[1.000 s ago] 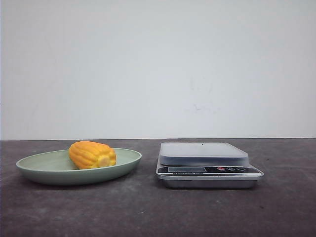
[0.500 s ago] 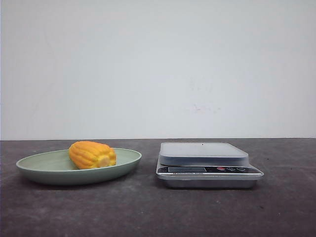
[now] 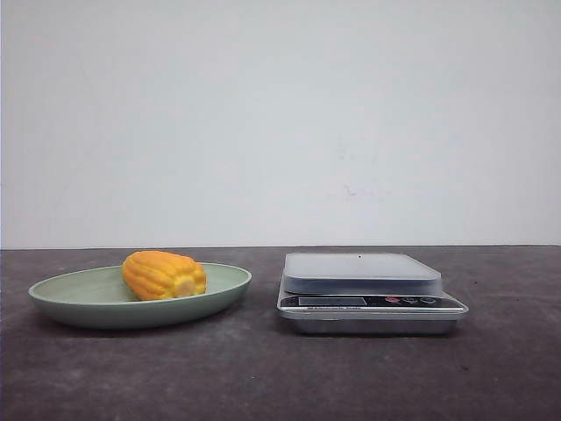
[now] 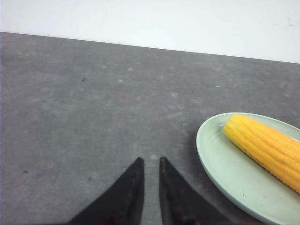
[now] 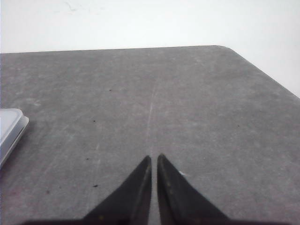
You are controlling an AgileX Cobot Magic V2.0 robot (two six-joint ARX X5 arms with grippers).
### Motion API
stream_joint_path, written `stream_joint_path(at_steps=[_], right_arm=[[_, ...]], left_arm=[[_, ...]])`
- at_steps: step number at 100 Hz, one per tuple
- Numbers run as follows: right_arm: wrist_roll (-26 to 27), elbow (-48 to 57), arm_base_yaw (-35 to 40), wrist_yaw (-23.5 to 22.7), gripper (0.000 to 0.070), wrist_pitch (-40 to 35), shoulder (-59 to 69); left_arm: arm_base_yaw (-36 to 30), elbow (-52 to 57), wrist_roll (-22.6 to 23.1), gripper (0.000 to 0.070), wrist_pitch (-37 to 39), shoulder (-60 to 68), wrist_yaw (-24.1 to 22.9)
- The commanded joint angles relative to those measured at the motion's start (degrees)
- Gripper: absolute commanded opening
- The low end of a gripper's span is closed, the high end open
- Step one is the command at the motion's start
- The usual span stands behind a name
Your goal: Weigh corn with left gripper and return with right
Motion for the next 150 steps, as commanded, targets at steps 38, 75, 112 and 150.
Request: stream_joint_path(at_steps=[38,75,112,150], right_arm=[[0.8,-0.4,0.0,-1.3,0.0015,-0.2,-0.1],[5.4,0.7,0.0,-1.5,0.0006,0.3,-0.1],[12.5,25.7,0.0,-5.7,0.0004,-3.1,16.3],[9.4,45.8,0.0,-13.6,0.0345,-10.3,31.8]], left_arm=[[0.0,-1.0,0.7,0.0018,-0.3,-0.1,-0.1],[0.0,-0.1,-12.9,0.0014,8.5,0.2,-0.1],[-0.1,24.7,-16.6,0.0014,3.0,20.3,4.9],[-1.5,52.9,-16.4,0.0516,-10.0,42.7,14.1]])
